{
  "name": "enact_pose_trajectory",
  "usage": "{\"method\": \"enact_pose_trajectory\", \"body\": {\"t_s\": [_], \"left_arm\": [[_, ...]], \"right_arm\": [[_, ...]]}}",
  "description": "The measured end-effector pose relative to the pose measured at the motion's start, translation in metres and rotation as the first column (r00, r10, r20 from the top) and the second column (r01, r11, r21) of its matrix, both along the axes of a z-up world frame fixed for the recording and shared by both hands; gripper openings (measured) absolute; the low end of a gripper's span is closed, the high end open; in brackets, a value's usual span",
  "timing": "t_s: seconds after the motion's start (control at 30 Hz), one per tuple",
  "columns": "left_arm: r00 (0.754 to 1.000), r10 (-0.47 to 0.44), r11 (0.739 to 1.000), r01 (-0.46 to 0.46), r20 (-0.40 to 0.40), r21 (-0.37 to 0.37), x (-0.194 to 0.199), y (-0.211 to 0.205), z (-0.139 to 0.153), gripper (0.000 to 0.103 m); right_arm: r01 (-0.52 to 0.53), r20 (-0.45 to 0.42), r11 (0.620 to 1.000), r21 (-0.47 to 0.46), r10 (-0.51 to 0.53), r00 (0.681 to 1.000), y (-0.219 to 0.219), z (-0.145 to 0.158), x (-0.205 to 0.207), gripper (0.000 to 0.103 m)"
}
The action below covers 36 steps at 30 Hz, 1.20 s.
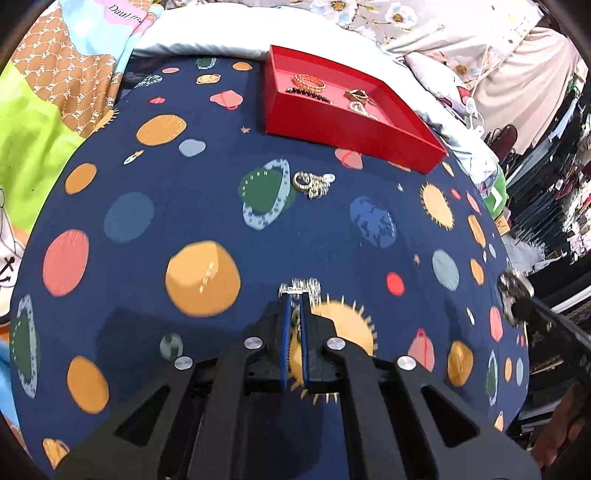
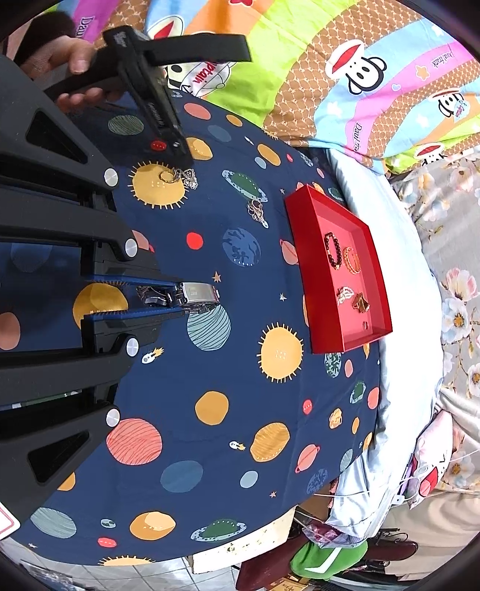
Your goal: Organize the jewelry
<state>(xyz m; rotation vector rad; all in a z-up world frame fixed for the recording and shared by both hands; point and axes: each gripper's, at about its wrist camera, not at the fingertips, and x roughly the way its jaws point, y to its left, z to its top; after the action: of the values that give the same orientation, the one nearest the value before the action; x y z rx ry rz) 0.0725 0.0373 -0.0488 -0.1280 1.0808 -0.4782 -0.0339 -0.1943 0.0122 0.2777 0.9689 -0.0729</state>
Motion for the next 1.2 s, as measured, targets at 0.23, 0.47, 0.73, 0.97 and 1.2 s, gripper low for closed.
{"method": "enact_pose_trajectory", "body": {"t_s": [0.23,0.47,0.73,0.97,1.2], "left_arm": [[0.999,-0.029,1.000,0.029,-0.023,-0.007,-0.017,-0.006,-0.005,0.003],[0.999,-0.035,0.999,0.035,-0.014,0.008,-0.020,-0.015,-0.006,0.003],[1.000,0.001,0.999,-0.002,0.011,0.042,-0.022,-0.008,-0.002,0.024],[0.999,-0.021,0.997,0.018,0.033,0.073,-0.024,-0.018,-0.005,0.027],[0.998,-0.066,0.996,0.064,0.023,0.054,-0.023,-0.029,-0.007,0.000]], "right_arm": [[-0.022,0.001,1.000,-0.006,0.022,1.000,0.007,0.002,0.002,0.010],[-0.024,0.002,1.000,-0.009,0.024,1.000,0.009,0.003,0.002,0.010],[-0.025,0.002,1.000,-0.007,0.025,1.000,0.009,0.003,0.002,0.010],[-0.029,0.001,1.000,-0.007,0.029,1.000,0.012,0.002,0.003,0.010],[-0.025,-0.001,1.000,-0.005,0.025,1.000,0.012,0.002,0.003,0.010]]}}
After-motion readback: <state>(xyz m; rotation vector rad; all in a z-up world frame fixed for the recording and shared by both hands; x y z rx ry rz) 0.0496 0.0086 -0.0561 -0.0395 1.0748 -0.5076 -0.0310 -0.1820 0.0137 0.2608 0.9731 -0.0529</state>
